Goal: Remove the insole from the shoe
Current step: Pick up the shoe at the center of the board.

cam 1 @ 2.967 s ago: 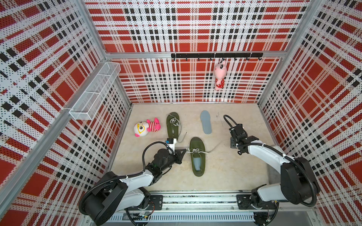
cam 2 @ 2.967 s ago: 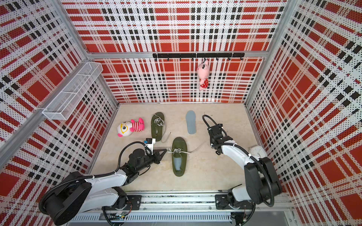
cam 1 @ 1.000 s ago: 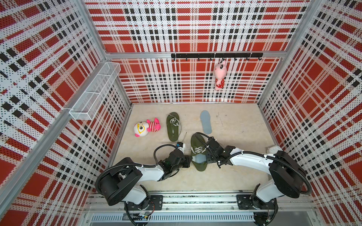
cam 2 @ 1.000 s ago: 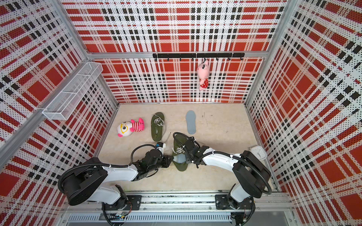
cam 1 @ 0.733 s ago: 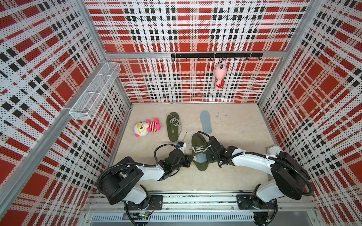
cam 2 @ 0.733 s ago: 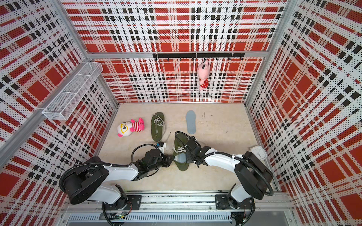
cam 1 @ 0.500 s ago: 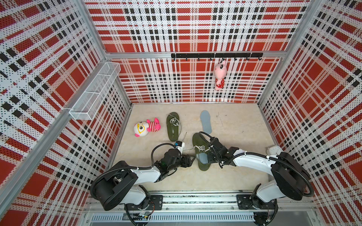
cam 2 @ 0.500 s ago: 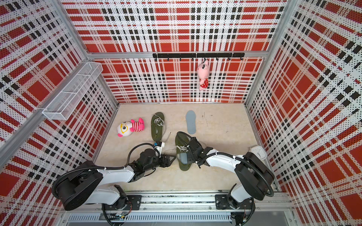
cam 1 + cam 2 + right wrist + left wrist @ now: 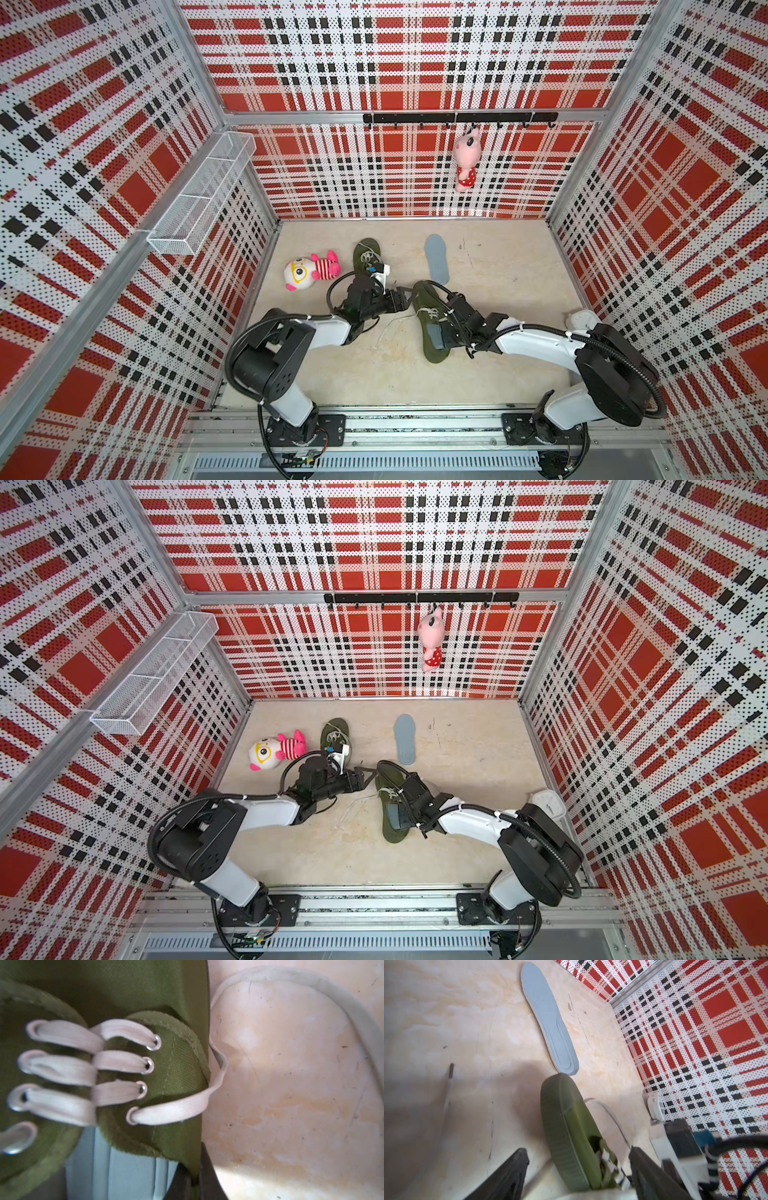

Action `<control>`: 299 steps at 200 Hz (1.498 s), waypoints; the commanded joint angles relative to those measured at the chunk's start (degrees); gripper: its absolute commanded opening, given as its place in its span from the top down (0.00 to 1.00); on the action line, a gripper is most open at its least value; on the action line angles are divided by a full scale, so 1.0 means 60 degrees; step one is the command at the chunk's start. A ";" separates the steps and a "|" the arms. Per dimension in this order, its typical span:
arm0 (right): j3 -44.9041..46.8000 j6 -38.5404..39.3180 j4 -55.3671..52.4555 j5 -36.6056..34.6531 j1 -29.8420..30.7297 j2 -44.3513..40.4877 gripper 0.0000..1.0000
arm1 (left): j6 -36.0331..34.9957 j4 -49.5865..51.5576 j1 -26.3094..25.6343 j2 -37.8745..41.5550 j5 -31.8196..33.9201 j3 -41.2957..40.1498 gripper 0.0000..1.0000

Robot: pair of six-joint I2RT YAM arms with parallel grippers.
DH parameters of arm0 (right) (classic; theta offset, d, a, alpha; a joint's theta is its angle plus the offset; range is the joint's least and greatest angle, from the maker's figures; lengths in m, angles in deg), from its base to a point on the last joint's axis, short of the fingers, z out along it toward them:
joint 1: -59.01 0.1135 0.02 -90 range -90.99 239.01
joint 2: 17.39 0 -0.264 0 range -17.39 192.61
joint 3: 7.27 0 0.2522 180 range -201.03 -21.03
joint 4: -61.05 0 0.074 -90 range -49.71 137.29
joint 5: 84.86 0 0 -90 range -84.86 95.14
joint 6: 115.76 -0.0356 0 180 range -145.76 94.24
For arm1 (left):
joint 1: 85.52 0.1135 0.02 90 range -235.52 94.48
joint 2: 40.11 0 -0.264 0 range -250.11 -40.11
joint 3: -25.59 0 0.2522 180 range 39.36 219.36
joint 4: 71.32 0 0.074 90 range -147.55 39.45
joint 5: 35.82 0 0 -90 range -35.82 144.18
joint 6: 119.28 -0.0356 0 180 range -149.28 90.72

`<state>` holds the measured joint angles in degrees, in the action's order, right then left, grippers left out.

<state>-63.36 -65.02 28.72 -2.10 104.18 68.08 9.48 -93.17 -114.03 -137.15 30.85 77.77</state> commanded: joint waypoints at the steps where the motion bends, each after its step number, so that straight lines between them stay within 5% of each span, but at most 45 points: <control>1: 0.0140 0.0029 -0.0457 0.0060 -0.0072 -0.0015 0.91 | 0.0101 0.0006 0.0051 -0.1007 -0.0231 0.0800 0.20; 87: 0.0190 0.0010 -0.0306 0.0182 -0.0072 0.0044 0.91 | 0.0424 0.0113 -0.0217 -0.3142 -0.0608 0.2814 0.32; 182: 0.0547 0.0006 0.0033 0.0096 -0.0094 -0.0461 0.89 | 0.0454 -0.0953 -0.0070 -0.2901 -0.0946 0.2423 0.77; 211: 0.0627 0.0358 0.0148 0.0275 -0.0315 -0.1062 0.82 | 0.0160 -0.1690 -0.0067 -0.2206 -0.0916 0.1830 0.81; 261: 0.0570 0.1197 0.0506 0.1440 -0.0585 -0.2960 0.41 | -0.0175 -0.3234 -0.0162 -0.0920 -0.0146 0.0534 0.86; 299: 0.0190 0.1569 -0.0517 0.1870 -0.0584 -0.3933 0.44 | -0.0434 -0.3790 -0.0394 -0.0157 0.0834 -0.0277 0.90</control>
<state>-60.19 -58.25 29.62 6.66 101.08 47.31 8.56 -109.56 -115.21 -141.63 32.05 77.70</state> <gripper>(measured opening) 0.591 0.320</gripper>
